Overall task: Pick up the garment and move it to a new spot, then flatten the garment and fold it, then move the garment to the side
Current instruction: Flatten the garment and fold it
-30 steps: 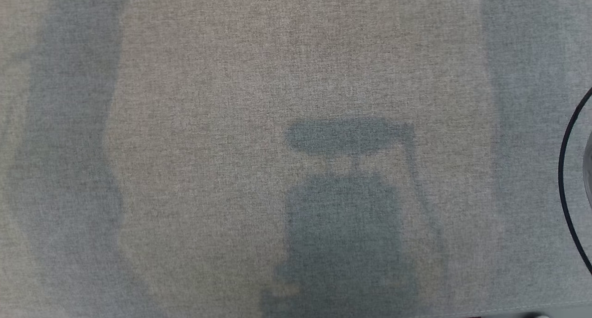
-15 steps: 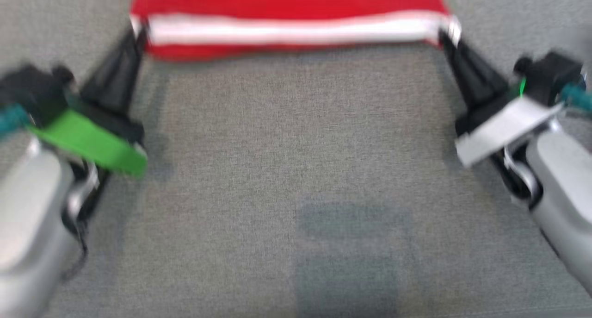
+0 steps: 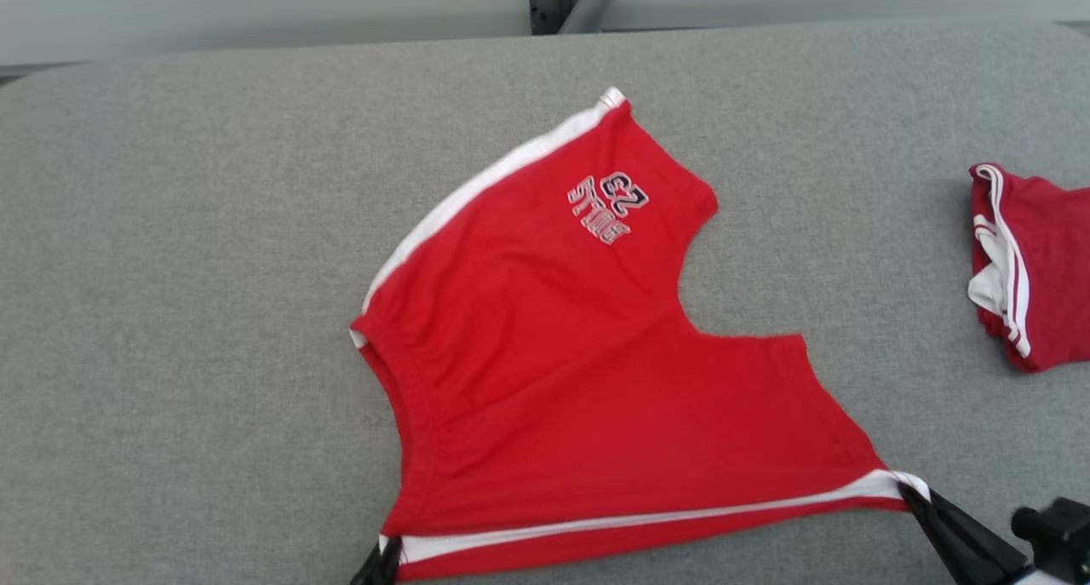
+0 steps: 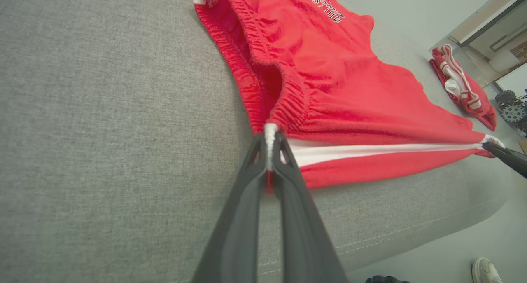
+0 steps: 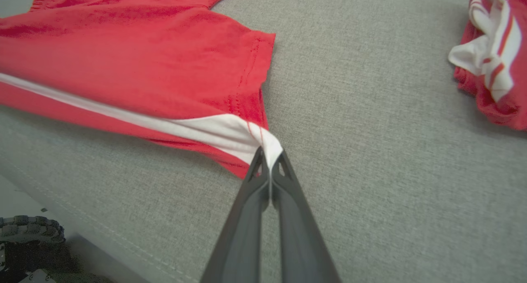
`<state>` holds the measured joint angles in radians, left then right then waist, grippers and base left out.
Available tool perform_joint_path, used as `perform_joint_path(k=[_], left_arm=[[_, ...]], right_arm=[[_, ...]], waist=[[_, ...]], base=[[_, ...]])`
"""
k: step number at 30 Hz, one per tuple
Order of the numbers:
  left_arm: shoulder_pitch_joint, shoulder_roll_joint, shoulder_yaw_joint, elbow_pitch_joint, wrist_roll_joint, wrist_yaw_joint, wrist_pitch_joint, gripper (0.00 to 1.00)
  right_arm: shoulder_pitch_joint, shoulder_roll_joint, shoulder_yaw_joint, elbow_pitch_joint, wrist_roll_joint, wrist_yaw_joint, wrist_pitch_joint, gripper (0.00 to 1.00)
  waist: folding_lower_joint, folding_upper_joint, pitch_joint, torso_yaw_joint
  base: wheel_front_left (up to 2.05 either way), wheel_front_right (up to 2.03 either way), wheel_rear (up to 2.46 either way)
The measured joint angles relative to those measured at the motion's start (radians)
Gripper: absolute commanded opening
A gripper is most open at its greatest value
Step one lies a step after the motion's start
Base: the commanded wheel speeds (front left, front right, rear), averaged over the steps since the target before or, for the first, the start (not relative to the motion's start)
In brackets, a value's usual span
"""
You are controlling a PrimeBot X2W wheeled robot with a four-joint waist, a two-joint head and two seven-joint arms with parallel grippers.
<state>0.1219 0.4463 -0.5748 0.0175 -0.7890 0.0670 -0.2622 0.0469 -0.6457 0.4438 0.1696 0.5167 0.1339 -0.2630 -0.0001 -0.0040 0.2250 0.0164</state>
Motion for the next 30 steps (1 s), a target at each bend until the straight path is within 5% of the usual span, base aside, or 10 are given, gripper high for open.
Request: perform_joint_path(k=[6,11,14,21,30], left_arm=[[0.08,-0.052,-0.009,-0.044,0.0,-0.015,0.013,0.0],[-0.056,-0.078,0.0,-0.083,-0.045,-0.031,0.117,0.0],[-0.194,-0.105,0.028,-0.104,-0.061,-0.002,0.182,0.0],[-0.491,-0.173,0.045,-0.042,-0.024,0.075,0.289,0.0],[-0.695,-0.267,0.028,0.224,0.001,0.083,0.291,0.0]], right_arm=[[0.202,0.022,-0.186,-0.156,0.007,-0.001,0.018,0.0],[0.03,0.032,-0.2,-0.222,0.016,-0.002,0.089,0.0],[-0.145,0.015,-0.165,-0.211,0.016,-0.002,0.141,0.0],[-0.548,0.012,-0.055,-0.041,0.044,-0.002,0.216,0.0],[-0.871,0.045,0.127,0.221,0.086,-0.002,0.221,0.0]], waist=[[-0.0001,0.0,-0.091,0.047],[0.0,0.0,-0.078,0.076],[0.0,0.0,-0.044,0.089],[0.0,0.0,0.092,0.122],[0.0001,0.0,0.245,0.199]], base=[[0.0,0.0,0.0],[0.0,0.0,0.0],[0.0,0.0,0.0],[0.0,0.0,0.0],[0.0,0.0,0.0]])
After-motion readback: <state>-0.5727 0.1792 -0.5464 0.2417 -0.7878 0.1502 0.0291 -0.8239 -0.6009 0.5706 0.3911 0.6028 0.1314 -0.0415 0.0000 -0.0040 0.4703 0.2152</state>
